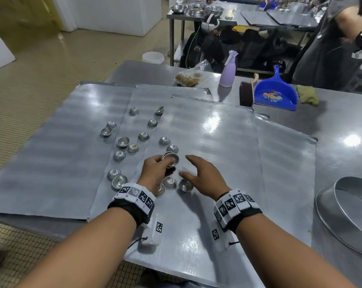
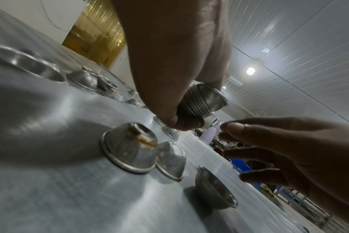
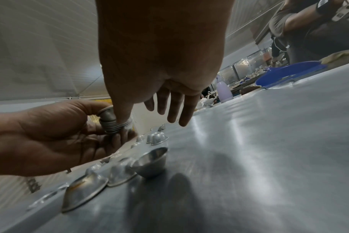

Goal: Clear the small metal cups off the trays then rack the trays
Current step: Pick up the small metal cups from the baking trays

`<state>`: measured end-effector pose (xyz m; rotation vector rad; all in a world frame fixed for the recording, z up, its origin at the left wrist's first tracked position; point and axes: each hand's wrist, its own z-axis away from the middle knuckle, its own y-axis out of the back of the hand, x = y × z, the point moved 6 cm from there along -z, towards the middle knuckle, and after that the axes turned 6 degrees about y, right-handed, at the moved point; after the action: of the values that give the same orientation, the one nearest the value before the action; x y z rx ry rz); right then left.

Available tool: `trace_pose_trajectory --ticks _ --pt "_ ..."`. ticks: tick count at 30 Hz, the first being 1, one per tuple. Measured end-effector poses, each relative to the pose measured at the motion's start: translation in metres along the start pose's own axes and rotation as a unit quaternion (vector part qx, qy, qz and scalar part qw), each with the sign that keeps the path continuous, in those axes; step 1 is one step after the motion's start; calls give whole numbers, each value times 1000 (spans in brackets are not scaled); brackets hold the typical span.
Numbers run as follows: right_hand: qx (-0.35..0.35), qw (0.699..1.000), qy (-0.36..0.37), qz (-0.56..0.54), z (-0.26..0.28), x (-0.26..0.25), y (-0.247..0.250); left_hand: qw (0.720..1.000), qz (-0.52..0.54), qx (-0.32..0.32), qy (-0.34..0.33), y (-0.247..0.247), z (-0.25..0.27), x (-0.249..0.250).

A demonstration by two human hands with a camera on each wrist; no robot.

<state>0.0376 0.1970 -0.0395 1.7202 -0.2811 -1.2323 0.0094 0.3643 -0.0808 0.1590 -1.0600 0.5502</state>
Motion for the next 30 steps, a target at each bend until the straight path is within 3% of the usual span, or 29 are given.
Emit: trace_pose_trajectory --ticks 9,20,30 --pt "-101 994 -41 24 18 25 -24 1000 -16 -2 -6 6 2 -2" --pt "-100 992 -34 72 13 26 -33 997 -72 -4 -27 1 4 3" --pt "-63 994 -74 39 20 40 -24 996 -91 11 -11 -1 5 -1"
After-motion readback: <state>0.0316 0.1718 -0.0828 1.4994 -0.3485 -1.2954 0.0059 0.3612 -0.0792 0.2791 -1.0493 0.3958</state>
